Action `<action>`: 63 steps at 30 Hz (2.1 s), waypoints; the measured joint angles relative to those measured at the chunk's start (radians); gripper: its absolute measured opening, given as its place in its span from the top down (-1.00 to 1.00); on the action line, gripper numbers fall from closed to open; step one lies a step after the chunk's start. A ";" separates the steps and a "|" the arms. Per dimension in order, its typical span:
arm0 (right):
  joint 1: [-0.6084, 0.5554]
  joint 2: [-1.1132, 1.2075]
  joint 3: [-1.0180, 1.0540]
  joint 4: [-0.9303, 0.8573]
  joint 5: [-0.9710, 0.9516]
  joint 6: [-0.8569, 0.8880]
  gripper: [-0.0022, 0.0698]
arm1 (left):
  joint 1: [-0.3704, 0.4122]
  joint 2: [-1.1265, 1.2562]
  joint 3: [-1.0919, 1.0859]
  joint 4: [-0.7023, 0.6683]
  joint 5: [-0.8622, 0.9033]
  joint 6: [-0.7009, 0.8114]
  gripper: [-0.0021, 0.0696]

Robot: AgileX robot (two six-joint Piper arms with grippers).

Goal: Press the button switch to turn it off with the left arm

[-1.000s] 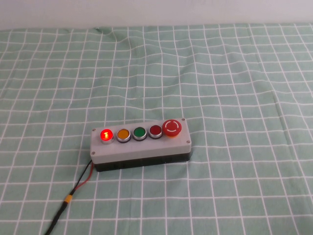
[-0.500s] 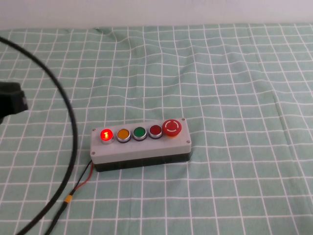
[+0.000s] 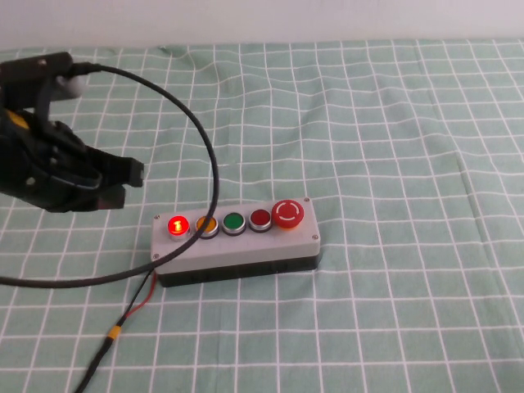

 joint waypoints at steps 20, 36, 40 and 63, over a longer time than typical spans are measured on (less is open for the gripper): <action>0.000 0.000 0.000 0.000 0.000 0.000 0.99 | -0.142 0.353 -0.144 0.147 -0.008 -0.079 0.95; 0.000 0.000 0.000 0.000 0.000 0.000 0.99 | -0.150 0.424 -0.173 0.152 0.028 -0.081 0.95; 0.000 0.000 0.000 0.000 0.000 0.000 0.99 | -0.150 0.408 -0.173 0.152 0.028 -0.081 0.95; 0.000 0.000 0.000 0.000 0.000 0.000 0.99 | -0.152 -0.431 -0.012 0.164 0.091 -0.139 0.95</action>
